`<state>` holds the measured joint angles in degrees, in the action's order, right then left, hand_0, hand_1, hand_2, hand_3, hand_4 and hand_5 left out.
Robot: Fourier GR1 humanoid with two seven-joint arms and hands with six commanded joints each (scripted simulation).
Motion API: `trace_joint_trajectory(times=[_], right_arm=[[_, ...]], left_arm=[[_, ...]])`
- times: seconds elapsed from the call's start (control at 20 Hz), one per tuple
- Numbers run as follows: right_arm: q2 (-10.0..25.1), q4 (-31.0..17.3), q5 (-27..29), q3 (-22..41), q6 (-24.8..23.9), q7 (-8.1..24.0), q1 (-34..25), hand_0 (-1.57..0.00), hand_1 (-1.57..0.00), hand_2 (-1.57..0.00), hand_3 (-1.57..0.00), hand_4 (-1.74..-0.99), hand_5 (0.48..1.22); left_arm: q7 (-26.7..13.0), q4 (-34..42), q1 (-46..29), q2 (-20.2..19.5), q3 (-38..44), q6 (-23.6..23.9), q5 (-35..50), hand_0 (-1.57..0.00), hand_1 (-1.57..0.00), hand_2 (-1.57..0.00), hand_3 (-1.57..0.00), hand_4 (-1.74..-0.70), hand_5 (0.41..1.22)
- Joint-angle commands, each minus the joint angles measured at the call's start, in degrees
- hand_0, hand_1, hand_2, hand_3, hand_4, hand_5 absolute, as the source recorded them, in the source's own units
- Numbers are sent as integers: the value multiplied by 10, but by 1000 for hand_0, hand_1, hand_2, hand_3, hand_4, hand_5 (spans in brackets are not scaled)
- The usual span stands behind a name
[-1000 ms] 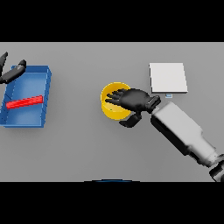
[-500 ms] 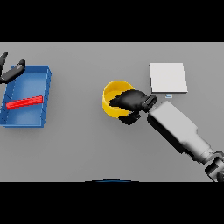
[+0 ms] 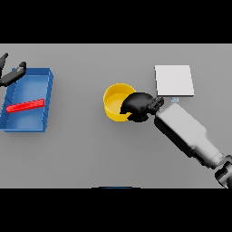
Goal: Pick up the red beaker and tilt it to pour out 1 green nut into yellow bowl. Pick up the yellow bowl and place it on the metallic measuring scale.
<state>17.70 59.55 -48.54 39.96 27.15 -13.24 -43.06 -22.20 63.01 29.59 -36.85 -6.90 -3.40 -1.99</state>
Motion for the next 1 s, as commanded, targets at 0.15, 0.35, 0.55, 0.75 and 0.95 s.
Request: trace_joint_trajectory(times=[0.15,0.35,0.55,0.75,0.95], right_arm=[[8,26,15,-4,8,1,-4,-1510,-1507,-1387,-1195,-1719,1207],[38,67,41,-20,38,26,-7,-1546,-1545,-1459,-1160,-1732,1215],[70,114,56,-33,57,59,-11,-1561,-1560,-1433,-1215,-1737,1219],[109,168,68,-38,60,70,19,-1567,-1567,-1507,-1179,-1739,1219],[131,167,72,-62,45,95,13,-1545,-1569,-1487,-1183,-1740,1220]], left_arm=[[-2,12,-8,0,0,2,3,1,1,1,1,-782,703],[-5,3,1,-1,-1,2,-2,1,1,1,1,-771,707],[2,-3,2,4,3,-2,6,1,1,1,1,-782,702],[6,-5,5,3,5,-5,9,1,1,1,1,-799,704],[-7,15,-3,6,7,-2,19,1,1,1,1,-820,717]])
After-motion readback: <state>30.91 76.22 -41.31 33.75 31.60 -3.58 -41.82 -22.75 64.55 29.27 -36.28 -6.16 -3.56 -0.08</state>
